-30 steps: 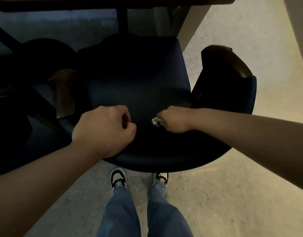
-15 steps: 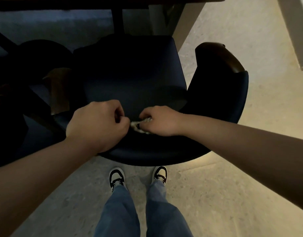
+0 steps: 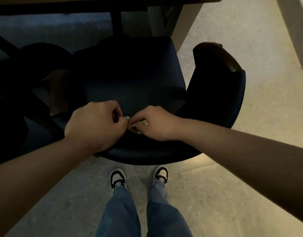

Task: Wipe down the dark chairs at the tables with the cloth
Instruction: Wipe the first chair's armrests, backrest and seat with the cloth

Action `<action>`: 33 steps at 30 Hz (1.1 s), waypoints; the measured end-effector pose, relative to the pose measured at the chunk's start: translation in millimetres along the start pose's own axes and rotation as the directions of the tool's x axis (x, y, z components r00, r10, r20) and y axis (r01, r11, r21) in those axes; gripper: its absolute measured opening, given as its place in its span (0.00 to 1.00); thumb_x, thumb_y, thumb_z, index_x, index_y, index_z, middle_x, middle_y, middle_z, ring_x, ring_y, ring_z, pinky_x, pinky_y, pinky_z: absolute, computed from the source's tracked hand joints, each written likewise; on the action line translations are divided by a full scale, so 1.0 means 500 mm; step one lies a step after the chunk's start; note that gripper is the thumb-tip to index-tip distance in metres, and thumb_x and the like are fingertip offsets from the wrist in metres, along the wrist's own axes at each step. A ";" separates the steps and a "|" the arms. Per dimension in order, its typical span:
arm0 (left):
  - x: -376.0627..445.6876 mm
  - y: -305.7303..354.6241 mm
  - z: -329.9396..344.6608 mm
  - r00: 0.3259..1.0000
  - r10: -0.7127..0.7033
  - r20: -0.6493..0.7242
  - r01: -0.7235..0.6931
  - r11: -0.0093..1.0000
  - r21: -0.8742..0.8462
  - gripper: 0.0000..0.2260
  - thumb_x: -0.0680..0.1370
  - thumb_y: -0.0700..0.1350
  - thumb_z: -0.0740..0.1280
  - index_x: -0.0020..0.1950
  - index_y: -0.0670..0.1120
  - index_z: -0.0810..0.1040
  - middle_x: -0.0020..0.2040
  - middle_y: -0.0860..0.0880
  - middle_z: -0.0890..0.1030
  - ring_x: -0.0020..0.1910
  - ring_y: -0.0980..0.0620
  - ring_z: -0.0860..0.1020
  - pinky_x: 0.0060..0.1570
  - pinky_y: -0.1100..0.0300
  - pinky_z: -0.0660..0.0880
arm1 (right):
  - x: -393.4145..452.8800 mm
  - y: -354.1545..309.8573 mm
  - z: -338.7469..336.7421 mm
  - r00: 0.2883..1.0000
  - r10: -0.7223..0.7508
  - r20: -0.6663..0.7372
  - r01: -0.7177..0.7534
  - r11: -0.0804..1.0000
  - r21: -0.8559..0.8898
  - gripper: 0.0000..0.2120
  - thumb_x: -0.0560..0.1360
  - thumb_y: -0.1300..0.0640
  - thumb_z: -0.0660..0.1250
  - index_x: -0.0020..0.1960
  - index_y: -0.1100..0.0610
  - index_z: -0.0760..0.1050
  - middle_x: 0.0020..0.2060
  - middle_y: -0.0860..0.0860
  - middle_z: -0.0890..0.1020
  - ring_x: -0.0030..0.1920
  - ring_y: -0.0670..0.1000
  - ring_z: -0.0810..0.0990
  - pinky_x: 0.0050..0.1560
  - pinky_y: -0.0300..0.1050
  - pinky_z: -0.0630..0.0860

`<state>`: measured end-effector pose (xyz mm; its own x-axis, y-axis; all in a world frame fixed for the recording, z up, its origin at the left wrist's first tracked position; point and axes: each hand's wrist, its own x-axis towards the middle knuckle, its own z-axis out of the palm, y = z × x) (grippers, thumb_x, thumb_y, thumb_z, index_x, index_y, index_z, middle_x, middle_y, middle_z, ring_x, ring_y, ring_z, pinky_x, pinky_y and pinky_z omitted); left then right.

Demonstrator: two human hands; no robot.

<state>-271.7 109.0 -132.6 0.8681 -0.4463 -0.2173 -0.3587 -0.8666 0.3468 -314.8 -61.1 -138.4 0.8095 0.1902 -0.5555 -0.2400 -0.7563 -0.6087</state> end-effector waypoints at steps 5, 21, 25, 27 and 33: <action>-0.001 -0.003 0.002 1.000 0.005 0.015 -0.005 1.000 -0.008 0.11 0.69 0.60 0.56 0.40 0.57 0.75 0.30 0.59 0.75 0.30 0.62 0.70 0.28 0.66 0.61 | -0.021 0.084 -0.088 0.988 0.110 0.112 -0.059 0.923 -0.380 0.15 0.76 0.61 0.63 0.59 0.51 0.80 0.55 0.52 0.83 0.55 0.52 0.80 0.48 0.33 0.68; -0.002 -0.006 0.003 0.999 -0.006 -0.035 0.003 0.997 -0.072 0.07 0.71 0.56 0.60 0.40 0.56 0.75 0.29 0.57 0.74 0.28 0.61 0.70 0.27 0.66 0.61 | 0.062 -0.055 0.030 0.991 0.135 0.007 -0.132 0.957 0.260 0.14 0.77 0.63 0.59 0.37 0.51 0.76 0.35 0.49 0.79 0.37 0.48 0.76 0.35 0.39 0.69; 0.002 -0.003 0.002 1.000 -0.013 -0.026 0.010 0.996 -0.088 0.07 0.71 0.57 0.61 0.39 0.56 0.75 0.31 0.57 0.75 0.29 0.60 0.71 0.27 0.65 0.62 | 0.007 -0.052 -0.002 0.995 0.098 0.032 -0.098 0.995 -0.008 0.11 0.75 0.64 0.61 0.42 0.52 0.79 0.37 0.49 0.80 0.44 0.51 0.78 0.37 0.37 0.72; 0.001 -0.003 0.002 1.000 -0.007 -0.024 0.005 0.995 -0.095 0.08 0.70 0.58 0.60 0.39 0.56 0.74 0.31 0.57 0.75 0.29 0.61 0.69 0.26 0.65 0.61 | -0.032 -0.048 -0.002 0.993 0.112 -0.047 -0.116 0.989 -0.095 0.14 0.75 0.62 0.62 0.55 0.51 0.81 0.49 0.52 0.82 0.51 0.53 0.79 0.46 0.35 0.71; 0.002 -0.004 -0.002 0.999 0.020 0.029 -0.018 0.997 -0.075 0.09 0.72 0.57 0.61 0.41 0.54 0.75 0.35 0.54 0.77 0.33 0.56 0.73 0.29 0.61 0.64 | -0.082 -0.072 0.058 0.883 0.128 -0.452 -0.173 0.983 -0.059 0.12 0.76 0.54 0.62 0.57 0.46 0.79 0.52 0.49 0.83 0.52 0.52 0.79 0.47 0.40 0.71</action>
<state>-269.6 110.5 -132.7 0.8504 -0.4700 -0.2367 -0.3474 -0.8392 0.4184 -355.0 -23.7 -110.4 0.9259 -0.2119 -0.3126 -0.3444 -0.8135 -0.4686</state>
